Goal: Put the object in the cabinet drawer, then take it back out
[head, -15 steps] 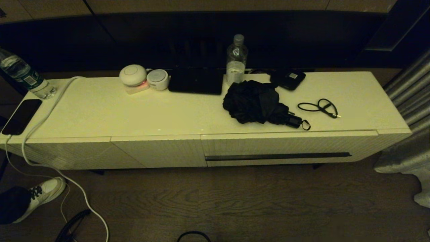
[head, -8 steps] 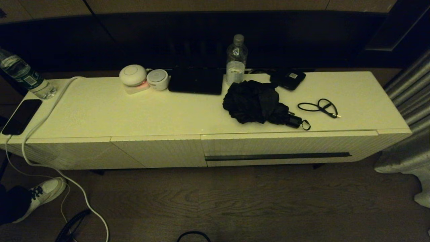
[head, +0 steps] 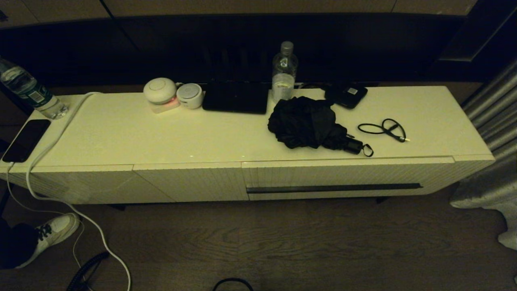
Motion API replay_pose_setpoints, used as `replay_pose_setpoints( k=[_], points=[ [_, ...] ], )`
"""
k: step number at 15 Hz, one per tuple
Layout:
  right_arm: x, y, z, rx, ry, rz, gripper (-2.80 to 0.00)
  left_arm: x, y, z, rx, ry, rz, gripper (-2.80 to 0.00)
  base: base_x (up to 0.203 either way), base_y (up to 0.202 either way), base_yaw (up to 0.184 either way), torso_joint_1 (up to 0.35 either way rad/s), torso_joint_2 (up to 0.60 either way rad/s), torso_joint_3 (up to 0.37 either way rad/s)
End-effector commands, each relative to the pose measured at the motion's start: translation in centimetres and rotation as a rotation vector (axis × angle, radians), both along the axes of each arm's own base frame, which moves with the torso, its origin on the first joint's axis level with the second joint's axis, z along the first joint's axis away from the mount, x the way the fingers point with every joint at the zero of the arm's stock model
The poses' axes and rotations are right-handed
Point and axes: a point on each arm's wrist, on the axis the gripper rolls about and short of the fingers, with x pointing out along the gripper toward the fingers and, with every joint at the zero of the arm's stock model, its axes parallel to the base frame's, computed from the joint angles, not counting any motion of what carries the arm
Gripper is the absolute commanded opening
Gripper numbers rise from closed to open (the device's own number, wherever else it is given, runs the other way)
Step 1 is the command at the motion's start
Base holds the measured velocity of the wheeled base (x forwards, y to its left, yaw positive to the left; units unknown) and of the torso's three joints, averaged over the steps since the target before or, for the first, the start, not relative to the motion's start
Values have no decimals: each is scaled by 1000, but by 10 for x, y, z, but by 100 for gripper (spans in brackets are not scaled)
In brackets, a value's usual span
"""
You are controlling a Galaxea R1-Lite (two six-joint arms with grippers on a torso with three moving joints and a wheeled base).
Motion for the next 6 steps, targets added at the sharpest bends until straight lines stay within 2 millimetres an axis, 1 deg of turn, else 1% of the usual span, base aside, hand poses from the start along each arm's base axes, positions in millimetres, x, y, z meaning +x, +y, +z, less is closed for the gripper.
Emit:
replay_pose_setpoints(
  k=[1, 6],
  points=[
    [0, 0, 0, -1, -1, -2, -280, 0, 0, 0, -1, -2, 1, -280, 0, 0, 0, 0, 0, 0],
    [0, 0, 0, -2, 0, -2, -280, 0, 0, 0, -1, -2, -1, -280, 0, 0, 0, 0, 0, 0]
  ],
)
